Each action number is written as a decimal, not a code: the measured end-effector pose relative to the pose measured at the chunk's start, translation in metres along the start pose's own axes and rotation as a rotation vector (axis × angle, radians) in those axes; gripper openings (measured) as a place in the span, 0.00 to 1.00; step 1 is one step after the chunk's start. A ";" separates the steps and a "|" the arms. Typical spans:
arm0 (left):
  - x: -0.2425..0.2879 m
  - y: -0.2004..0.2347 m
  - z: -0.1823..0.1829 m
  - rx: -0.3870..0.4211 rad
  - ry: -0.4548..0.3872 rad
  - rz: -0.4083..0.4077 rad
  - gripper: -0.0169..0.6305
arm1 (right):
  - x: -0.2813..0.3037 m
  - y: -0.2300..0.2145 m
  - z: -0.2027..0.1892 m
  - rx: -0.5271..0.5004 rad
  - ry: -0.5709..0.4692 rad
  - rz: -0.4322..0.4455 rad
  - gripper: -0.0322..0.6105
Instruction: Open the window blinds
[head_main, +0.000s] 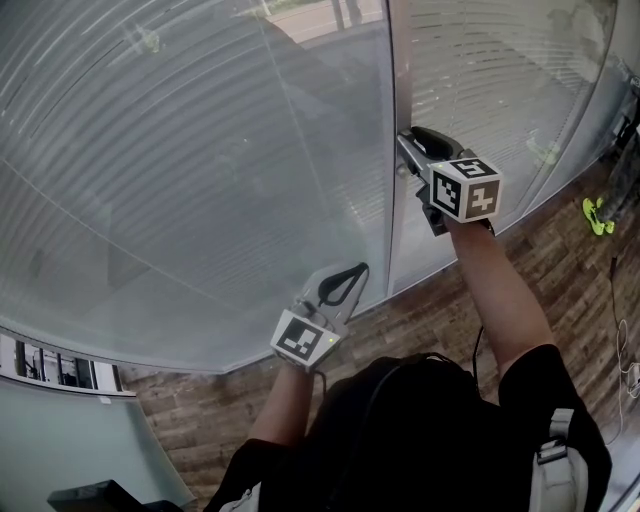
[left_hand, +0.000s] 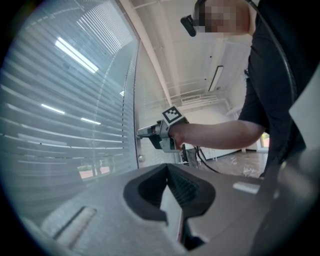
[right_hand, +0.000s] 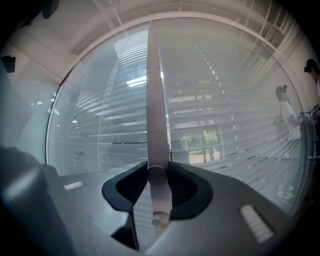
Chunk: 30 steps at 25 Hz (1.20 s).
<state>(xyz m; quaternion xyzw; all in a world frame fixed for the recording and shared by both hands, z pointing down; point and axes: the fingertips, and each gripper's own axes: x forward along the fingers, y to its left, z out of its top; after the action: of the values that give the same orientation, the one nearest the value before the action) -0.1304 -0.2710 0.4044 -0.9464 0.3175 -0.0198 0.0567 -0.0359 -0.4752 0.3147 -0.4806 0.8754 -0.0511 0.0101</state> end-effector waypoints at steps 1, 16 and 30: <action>0.000 0.000 0.000 -0.003 -0.004 0.000 0.03 | 0.000 0.000 0.000 0.001 -0.001 -0.001 0.26; -0.003 -0.002 0.002 0.004 0.004 0.009 0.03 | -0.001 -0.001 0.001 0.040 -0.013 0.004 0.26; -0.011 0.003 -0.004 0.001 0.001 0.031 0.03 | -0.001 0.000 -0.001 -0.126 0.021 0.040 0.29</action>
<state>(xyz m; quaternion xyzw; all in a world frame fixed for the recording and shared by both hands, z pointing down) -0.1417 -0.2674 0.4083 -0.9413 0.3322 -0.0194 0.0576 -0.0354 -0.4742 0.3153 -0.4621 0.8864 -0.0007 -0.0286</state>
